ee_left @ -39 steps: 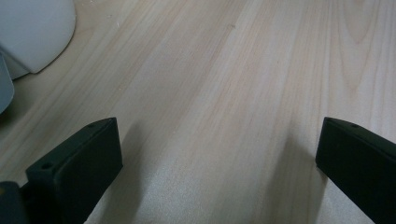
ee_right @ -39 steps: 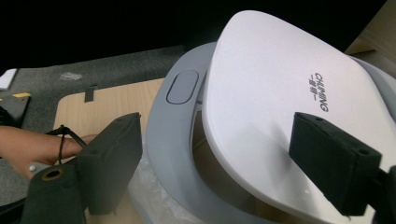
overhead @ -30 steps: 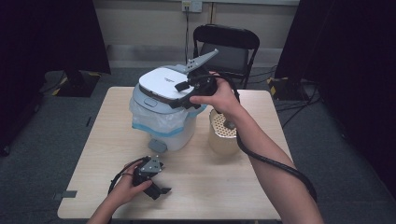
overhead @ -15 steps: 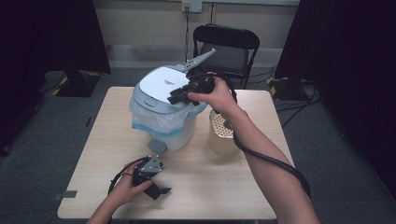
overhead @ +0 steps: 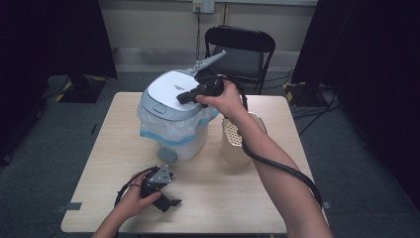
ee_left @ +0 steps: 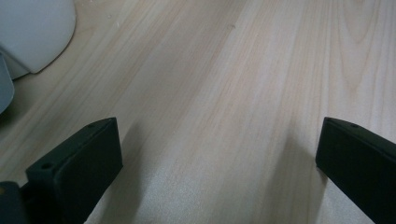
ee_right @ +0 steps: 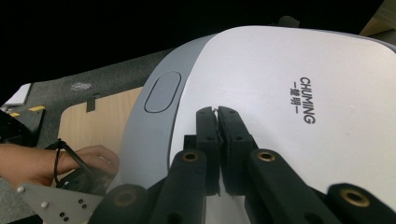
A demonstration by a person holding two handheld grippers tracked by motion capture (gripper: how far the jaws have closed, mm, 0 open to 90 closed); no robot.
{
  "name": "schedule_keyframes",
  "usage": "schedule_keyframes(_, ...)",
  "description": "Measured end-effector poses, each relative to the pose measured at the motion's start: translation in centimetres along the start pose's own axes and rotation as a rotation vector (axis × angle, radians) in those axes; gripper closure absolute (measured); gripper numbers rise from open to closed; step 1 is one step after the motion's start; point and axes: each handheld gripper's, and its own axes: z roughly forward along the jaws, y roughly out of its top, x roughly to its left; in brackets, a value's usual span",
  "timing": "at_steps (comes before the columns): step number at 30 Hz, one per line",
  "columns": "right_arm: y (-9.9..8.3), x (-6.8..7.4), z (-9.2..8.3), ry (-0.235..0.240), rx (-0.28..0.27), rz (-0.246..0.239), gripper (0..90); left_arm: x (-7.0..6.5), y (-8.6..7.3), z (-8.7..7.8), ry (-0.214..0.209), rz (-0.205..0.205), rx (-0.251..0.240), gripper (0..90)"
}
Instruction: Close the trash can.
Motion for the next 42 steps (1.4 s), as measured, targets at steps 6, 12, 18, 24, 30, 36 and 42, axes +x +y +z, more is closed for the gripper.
schedule_keyframes(6,0.1,0.1,0.2,-0.011,0.011,-0.013,89.5,0.0,0.0,0.0,0.0,0.004,0.003,0.0)
schedule_keyframes(12,0.1,0.3,0.3,-0.018,0.021,-0.031,90.0,0.0,0.0,0.0,0.0,0.0,0.0,0.0)
schedule_keyframes(18,0.0,0.5,0.4,-0.02,0.015,-0.033,90.0,0.0,0.0,0.0,0.0,0.001,0.0,0.0)
schedule_keyframes(24,0.0,0.7,0.4,0.013,0.016,-0.04,82.3,0.0,0.0,0.0,0.0,0.0,0.0,0.0)
schedule_keyframes(30,0.3,1.0,0.1,-0.028,0.032,-0.056,60.1,0.0,0.0,0.0,0.0,0.0,0.0,0.0)
schedule_keyframes(36,0.1,0.8,-0.5,-0.058,0.023,-0.046,43.4,0.0,0.0,0.0,0.0,0.0,0.0,0.0)
schedule_keyframes(42,0.1,1.0,-1.7,-0.098,-0.01,-0.03,22.6,0.0,0.0,0.0,-0.001,0.0,0.0,0.0)
